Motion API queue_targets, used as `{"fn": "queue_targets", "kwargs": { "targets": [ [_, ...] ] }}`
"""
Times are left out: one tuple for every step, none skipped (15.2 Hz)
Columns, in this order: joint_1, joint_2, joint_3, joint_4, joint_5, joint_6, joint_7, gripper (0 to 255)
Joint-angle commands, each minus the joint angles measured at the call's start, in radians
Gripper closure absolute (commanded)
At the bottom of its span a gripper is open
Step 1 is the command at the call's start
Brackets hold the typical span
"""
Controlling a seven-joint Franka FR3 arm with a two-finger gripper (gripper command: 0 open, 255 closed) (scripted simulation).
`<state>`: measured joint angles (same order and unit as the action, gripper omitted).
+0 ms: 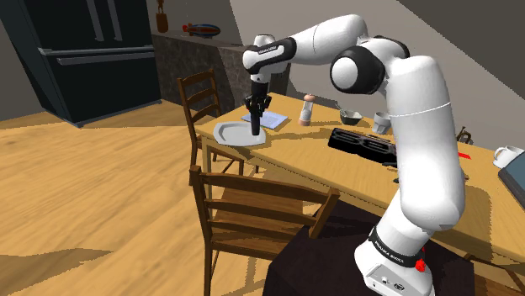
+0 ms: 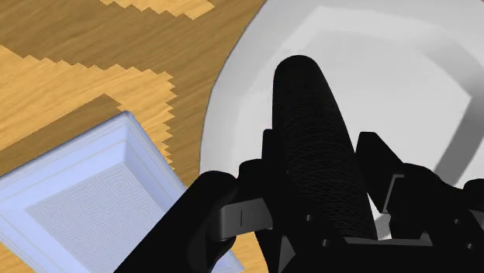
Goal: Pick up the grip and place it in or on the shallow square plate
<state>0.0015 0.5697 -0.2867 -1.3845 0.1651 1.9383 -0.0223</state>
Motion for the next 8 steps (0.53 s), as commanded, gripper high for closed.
{"fn": "queue_targets", "kwargs": {
  "targets": [
    [0.002, 0.074, 0.012, 0.122, 0.008, -0.049, 0.028, 255],
    [0.001, 0.117, 0.018, 0.195, 0.012, -0.079, 0.042, 255],
    [-0.002, 0.164, 0.024, 0.277, 0.017, -0.112, 0.057, 255],
    [-0.007, 0.218, 0.03, 0.371, 0.021, -0.151, 0.073, 255],
    [-0.014, 0.283, 0.037, 0.486, 0.025, -0.2, 0.09, 255],
    [-0.017, 0.298, 0.039, 0.514, 0.026, -0.212, 0.094, 255],
    [-0.015, 0.297, 0.039, 0.498, 0.026, -0.197, 0.093, 255],
    [-0.013, 0.295, 0.039, 0.481, 0.027, -0.183, 0.092, 255]
  ]
}}
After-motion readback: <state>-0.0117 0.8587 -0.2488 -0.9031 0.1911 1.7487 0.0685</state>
